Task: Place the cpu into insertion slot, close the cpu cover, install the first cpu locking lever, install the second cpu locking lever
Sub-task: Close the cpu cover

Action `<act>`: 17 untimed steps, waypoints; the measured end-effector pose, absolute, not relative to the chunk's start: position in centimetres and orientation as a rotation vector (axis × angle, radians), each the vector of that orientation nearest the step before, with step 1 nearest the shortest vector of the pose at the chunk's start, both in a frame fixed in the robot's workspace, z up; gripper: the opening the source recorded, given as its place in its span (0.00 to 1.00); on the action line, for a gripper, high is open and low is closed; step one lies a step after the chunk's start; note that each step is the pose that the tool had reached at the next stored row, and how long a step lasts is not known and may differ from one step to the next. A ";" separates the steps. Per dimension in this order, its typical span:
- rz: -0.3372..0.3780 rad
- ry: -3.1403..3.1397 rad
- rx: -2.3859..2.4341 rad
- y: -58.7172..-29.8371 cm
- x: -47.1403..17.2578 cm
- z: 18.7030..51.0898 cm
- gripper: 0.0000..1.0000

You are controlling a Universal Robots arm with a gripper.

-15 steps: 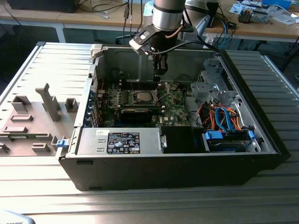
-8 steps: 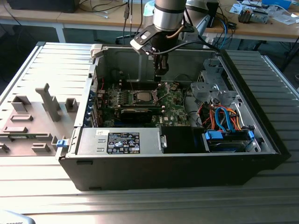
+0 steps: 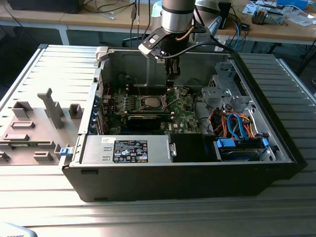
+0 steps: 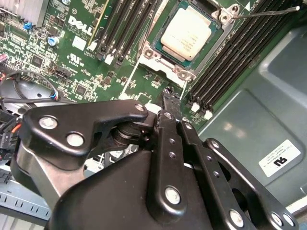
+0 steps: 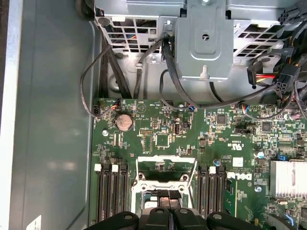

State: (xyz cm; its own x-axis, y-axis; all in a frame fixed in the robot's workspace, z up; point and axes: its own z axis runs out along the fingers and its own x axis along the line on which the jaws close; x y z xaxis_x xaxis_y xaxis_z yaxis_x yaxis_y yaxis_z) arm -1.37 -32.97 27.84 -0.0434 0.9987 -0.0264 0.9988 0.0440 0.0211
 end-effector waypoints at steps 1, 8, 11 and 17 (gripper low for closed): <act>-0.005 2.245 2.149 -33.0 -1.4 27.8 0.11; 0.018 2.254 2.159 -33.0 -1.4 27.8 0.11; 0.018 2.254 2.159 -33.0 -1.4 27.8 0.11; 0.017 2.254 2.159 -33.0 -0.9 27.8 0.11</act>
State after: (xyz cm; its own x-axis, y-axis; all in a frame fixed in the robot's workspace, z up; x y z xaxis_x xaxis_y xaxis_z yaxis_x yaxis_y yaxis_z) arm -0.86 -32.97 27.80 -0.0431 0.9990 -0.0068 0.9988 0.0432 0.0221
